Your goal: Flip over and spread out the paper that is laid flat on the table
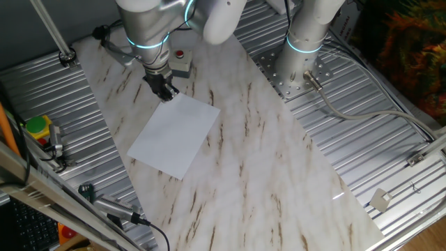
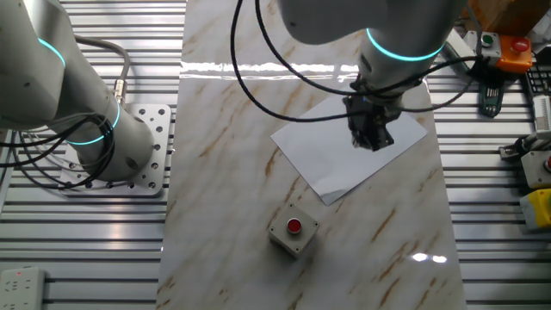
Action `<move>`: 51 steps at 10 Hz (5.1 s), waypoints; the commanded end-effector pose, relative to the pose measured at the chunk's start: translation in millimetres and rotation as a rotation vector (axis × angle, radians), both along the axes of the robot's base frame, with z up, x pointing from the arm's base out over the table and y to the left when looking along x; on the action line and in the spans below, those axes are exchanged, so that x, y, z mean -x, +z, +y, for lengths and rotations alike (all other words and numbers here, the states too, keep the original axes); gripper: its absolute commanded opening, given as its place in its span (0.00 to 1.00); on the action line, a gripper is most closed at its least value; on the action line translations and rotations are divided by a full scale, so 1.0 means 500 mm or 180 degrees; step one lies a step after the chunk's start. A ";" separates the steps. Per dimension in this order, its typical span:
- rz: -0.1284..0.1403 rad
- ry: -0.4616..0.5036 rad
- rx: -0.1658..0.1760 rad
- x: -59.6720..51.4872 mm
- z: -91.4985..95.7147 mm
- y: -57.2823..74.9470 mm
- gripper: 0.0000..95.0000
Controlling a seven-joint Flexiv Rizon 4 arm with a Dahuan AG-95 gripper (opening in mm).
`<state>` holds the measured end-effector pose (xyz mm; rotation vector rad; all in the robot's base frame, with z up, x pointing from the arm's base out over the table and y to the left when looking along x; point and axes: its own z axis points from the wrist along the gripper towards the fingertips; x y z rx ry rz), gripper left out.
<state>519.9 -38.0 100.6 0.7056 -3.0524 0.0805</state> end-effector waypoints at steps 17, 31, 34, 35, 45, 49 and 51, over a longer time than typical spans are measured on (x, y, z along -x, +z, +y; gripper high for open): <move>-0.0042 0.0564 -0.0203 -0.026 -0.120 -0.080 0.00; -0.0037 0.0531 -0.0678 -0.014 -0.125 -0.099 0.00; -0.0049 0.0583 -0.0659 -0.013 -0.126 -0.104 0.00; -0.0052 0.0599 -0.0656 -0.013 -0.126 -0.106 0.00; -0.0093 0.0632 -0.0704 -0.006 -0.129 -0.128 0.20; -0.0099 0.0667 -0.0744 -0.006 -0.128 -0.128 0.20; -0.0104 0.0674 -0.0791 -0.006 -0.128 -0.128 0.20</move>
